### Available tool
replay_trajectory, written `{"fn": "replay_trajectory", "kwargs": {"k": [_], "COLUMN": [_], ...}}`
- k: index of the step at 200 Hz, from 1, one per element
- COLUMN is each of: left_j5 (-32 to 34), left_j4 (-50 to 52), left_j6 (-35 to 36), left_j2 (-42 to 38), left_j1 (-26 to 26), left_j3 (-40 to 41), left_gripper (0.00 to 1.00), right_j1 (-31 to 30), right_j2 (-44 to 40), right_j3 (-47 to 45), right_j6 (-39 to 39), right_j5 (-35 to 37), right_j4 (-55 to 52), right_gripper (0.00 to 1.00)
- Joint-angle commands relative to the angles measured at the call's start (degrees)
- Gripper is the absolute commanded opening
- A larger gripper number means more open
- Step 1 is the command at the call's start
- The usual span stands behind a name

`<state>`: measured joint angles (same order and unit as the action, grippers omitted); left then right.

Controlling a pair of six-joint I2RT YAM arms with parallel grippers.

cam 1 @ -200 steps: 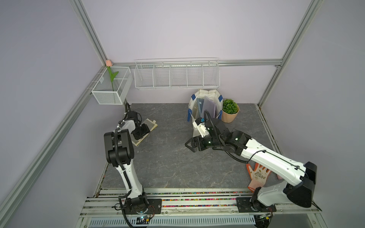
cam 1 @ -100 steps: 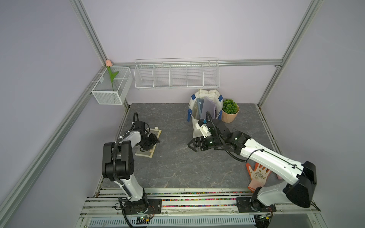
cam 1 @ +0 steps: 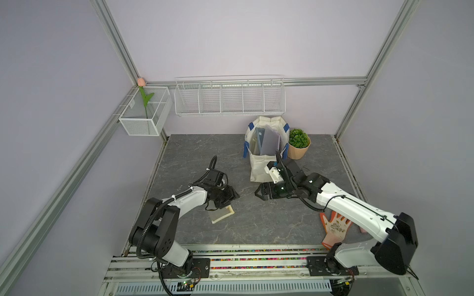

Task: Put the pencil pouch into the canvas bag
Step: Move the pencil pouch to the center of the board, then pick up the pencil pouch from the center of the board.

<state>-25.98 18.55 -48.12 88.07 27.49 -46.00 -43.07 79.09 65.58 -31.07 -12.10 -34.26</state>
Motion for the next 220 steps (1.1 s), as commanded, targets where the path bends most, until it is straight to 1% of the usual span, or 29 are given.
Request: {"fn": "replay_trajectory", "kwargs": {"k": [1, 13, 25, 37, 48, 61, 77, 91, 107, 119, 130, 154, 181, 201, 220], "left_j5": [-3.68, -4.04, -2.56, -0.62, 0.60, 0.55, -0.08, -0.90, -1.05, -1.27, -1.06, -2.15, -4.18, -5.72, -5.75], "left_j4": [-2.63, -0.56, 3.07, 8.47, 12.23, 14.62, 16.49, 18.41, 19.91, 19.82, 19.63, 16.36, 10.69, 6.63, 4.66], "left_j6": [-4.03, -3.29, -1.41, 1.55, 3.96, 6.09, 8.66, 11.71, 14.64, 15.90, 16.58, 15.94, 13.38, 11.54, 10.95], "left_j2": [-2.06, -3.62, -6.08, -8.41, -10.66, -13.31, -15.96, -17.08, -17.74, -17.85, -17.82, -17.10, -15.92, -15.02, -14.66], "left_j1": [2.19, 2.31, 2.00, 0.75, -1.42, -5.90, -13.23, -19.81, -26.03, -29.45, -31.44, -32.82, -32.79, -32.81, -32.79], "left_j3": [-2.80, -3.71, -4.52, -5.52, -5.32, -3.56, -0.97, 0.35, 1.55, 2.51, 3.44, 6.87, 11.87, 15.44, 17.91], "left_gripper": [0.64, 0.64, 0.64, 0.64, 0.64, 0.64, 0.64, 0.64, 0.64, 0.64, 0.64, 0.64, 0.64, 0.64, 0.64], "right_j1": [0.85, 0.93, 0.97, 0.72, 0.24, -0.65, -1.85, -2.94, -4.43, -5.27, -5.67, -6.00, -6.36, -6.71, -7.11], "right_j2": [0.63, 1.65, 3.34, 5.48, 7.73, 10.79, 14.90, 18.61, 22.98, 26.10, 28.57, 32.39, 36.09, 38.57, 40.66], "right_j3": [-1.06, -1.16, -1.33, -1.20, -0.26, 1.36, 3.65, 5.80, 8.40, 10.03, 10.78, 11.19, 13.09, 14.14, 15.44], "right_j6": [0.25, 0.56, 0.28, -0.10, -0.04, 0.43, 0.66, 0.49, 0.49, 0.02, -0.99, -2.73, -2.32, -2.67, -2.78], "right_j5": [-2.26, -3.59, -5.51, -7.45, -8.70, -9.49, -10.42, -11.04, -11.95, -12.50, -13.17, -13.85, -13.68, -13.82, -14.17], "right_j4": [0.11, 0.87, 2.77, 4.69, 5.88, 6.68, 7.81, 9.06, 10.45, 11.63, 13.35, 17.64, 18.34, 19.54, 20.11], "right_gripper": [0.89, 0.89, 0.89, 0.89, 0.90, 0.90, 0.91, 0.92, 0.94, 0.94, 0.95, 1.00, 0.98, 0.94, 0.86]}}
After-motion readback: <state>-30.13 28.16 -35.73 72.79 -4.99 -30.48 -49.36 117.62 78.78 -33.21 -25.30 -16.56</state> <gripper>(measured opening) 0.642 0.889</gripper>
